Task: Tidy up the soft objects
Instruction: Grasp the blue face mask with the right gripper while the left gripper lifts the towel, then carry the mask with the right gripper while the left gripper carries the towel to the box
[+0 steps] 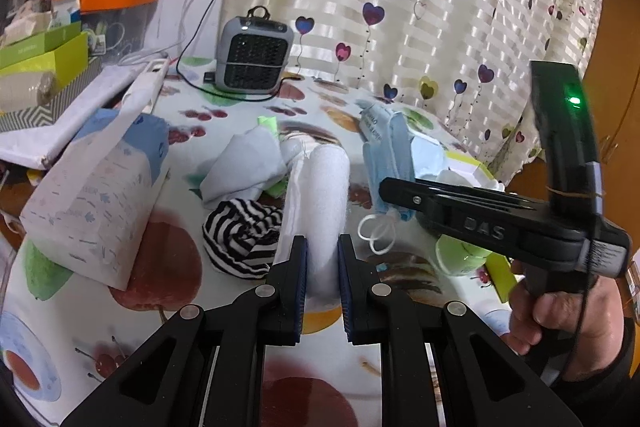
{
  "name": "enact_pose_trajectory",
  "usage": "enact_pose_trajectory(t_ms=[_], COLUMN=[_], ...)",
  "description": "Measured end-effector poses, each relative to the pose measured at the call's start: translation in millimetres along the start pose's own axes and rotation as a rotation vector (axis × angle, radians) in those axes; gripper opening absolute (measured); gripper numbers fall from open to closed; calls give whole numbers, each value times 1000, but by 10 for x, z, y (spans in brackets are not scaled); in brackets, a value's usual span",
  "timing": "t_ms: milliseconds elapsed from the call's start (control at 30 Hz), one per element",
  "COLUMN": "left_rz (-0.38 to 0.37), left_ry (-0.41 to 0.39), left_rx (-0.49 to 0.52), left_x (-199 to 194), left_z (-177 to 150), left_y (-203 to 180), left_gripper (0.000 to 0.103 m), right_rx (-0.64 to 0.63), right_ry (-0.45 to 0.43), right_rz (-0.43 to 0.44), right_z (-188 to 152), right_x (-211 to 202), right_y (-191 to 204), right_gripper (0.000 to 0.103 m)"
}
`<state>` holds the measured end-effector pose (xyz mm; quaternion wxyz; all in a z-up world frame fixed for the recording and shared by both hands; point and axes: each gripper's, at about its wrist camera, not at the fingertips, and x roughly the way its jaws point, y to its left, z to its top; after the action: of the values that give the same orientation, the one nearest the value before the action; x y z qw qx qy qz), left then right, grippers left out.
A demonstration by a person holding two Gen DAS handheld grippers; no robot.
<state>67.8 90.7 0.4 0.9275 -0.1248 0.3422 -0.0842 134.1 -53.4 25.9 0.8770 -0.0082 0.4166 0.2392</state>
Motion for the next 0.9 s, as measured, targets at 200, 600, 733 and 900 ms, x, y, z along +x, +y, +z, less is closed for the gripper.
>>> enact_pose_trajectory(t_ms=[200, 600, 733, 900], left_rz=[-6, -35, -44, -61], left_ry=[-11, -26, -24, -24], left_rx=[18, 66, 85, 106], left_x=[-76, -154, -142, -133], left_z=[32, 113, 136, 175], left_y=[-161, -507, -612, -741], left_gripper=[14, 14, 14, 14], right_rx=[-9, -4, 10, 27], right_ry=[-47, -126, -139, -163], right_rz=[10, 1, -4, -20], right_z=[-57, -157, -181, -219], right_x=[-296, -757, -842, -982], right_y=[-21, -160, -246, -367], right_gripper=[25, 25, 25, 25])
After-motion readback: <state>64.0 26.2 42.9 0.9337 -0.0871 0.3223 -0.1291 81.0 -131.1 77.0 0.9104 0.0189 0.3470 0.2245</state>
